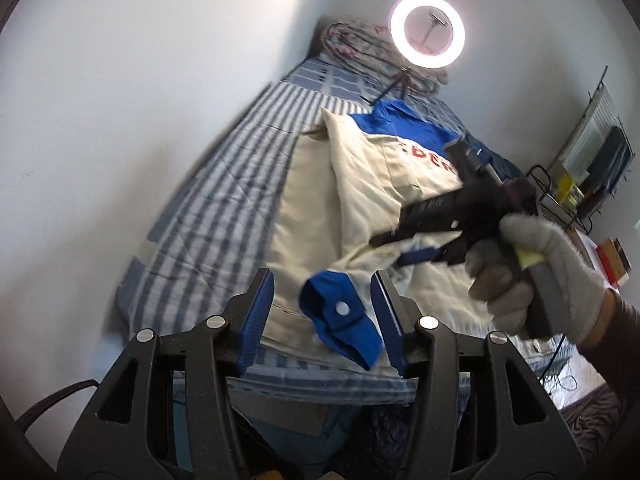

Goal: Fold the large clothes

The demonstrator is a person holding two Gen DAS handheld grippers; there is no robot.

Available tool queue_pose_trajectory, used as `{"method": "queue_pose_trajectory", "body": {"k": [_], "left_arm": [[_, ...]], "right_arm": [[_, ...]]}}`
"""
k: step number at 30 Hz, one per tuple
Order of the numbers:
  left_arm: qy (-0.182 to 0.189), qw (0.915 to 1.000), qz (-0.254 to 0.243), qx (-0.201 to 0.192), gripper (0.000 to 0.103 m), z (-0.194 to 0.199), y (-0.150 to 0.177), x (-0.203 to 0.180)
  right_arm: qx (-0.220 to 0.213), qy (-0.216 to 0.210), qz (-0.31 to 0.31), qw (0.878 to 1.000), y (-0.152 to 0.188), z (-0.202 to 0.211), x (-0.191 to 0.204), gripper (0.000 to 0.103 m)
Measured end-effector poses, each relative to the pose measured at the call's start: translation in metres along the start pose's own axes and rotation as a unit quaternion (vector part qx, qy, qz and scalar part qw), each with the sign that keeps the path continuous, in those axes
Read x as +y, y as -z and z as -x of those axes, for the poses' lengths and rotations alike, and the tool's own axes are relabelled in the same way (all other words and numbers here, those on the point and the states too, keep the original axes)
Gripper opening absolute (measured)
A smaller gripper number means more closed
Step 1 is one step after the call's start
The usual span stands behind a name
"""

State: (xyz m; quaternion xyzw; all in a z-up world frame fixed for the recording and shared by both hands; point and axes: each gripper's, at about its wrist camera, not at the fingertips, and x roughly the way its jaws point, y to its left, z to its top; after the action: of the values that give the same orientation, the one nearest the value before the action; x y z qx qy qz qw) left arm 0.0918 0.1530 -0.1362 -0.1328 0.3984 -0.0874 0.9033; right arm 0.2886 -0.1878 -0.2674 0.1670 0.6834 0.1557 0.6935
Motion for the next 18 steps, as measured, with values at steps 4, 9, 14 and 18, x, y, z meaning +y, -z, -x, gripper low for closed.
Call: {"method": "queue_pose_trajectory", "body": {"k": [4, 9, 14, 18], "left_arm": [[-0.005, 1.0, 0.003, -0.005, 0.051, 0.001, -0.001, 0.01], [0.0, 1.0, 0.002, -0.008, 0.051, 0.001, -0.002, 0.012], [0.017, 0.9998, 0.012, -0.001, 0.051, -0.004, 0.001, 0.009], [0.043, 0.9985, 0.027, 0.021, 0.051, -0.014, 0.01, 0.001]], "right_arm": [[0.01, -0.001, -0.003, 1.0, 0.003, -0.017, -0.008, 0.003], [-0.032, -0.056, 0.032, 0.997, 0.03, 0.022, -0.024, 0.0], [-0.058, -0.111, 0.016, 0.992, 0.058, 0.055, -0.068, 0.0], [-0.038, -0.077, 0.012, 0.996, 0.074, 0.057, -0.105, 0.001]]}}
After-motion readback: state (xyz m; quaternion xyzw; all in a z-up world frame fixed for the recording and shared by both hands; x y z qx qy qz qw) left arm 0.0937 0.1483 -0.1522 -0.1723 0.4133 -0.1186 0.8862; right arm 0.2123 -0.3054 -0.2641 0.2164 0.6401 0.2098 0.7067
